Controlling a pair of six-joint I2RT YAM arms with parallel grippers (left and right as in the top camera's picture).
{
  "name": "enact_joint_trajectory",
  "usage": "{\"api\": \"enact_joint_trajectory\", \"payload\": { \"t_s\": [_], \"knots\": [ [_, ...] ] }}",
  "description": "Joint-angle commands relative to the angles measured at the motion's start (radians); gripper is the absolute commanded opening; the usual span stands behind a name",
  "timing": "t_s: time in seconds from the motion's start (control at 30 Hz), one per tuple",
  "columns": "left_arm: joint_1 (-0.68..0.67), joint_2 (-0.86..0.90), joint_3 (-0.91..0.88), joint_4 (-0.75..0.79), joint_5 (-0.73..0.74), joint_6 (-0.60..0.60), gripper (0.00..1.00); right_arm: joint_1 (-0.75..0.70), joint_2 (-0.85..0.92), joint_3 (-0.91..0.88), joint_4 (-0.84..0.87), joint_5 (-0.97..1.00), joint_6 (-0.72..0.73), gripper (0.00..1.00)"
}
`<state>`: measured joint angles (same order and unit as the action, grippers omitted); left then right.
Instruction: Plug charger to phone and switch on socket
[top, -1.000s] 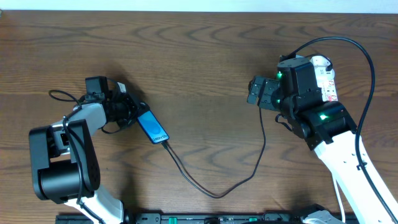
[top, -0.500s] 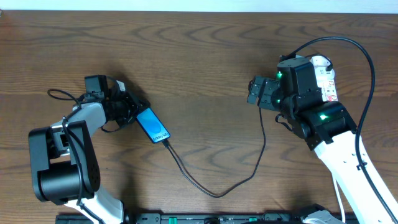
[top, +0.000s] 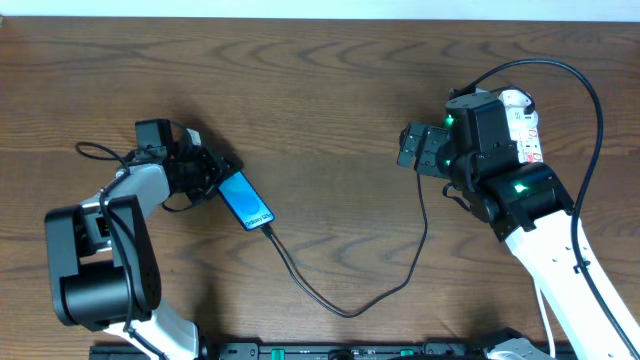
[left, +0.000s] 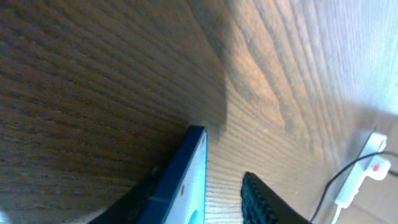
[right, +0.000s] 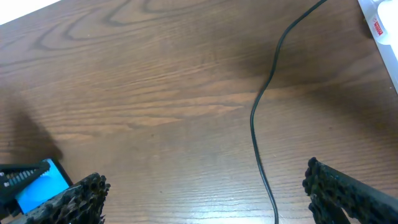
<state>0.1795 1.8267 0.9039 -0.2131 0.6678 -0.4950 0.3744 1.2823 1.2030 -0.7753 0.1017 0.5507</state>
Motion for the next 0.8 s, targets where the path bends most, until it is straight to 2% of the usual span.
{"api": "enact_joint_trajectory", "payload": {
  "t_s": [0.0, 0.1, 0.63, 0.77],
  "knots": [
    [0.004, 0.044, -0.033, -0.037, -0.138, 0.008, 0.51, 0.000, 0.001, 0.008, -0.003, 0.000, -0.006, 0.99],
    [0.004, 0.044, -0.033, -0.037, -0.138, 0.008, 0.58, 0.000, 0.001, 0.008, -0.003, 0.000, -0.005, 0.99],
    [0.004, 0.044, -0.033, -0.064, -0.139, 0.008, 0.60, 0.000, 0.001, 0.008, -0.004, 0.000, -0.005, 0.99],
    [0.004, 0.044, -0.033, -0.078, -0.139, 0.008, 0.68, 0.000, 0.001, 0.008, -0.004, 0.000, -0.006, 0.99]
  ]
}}
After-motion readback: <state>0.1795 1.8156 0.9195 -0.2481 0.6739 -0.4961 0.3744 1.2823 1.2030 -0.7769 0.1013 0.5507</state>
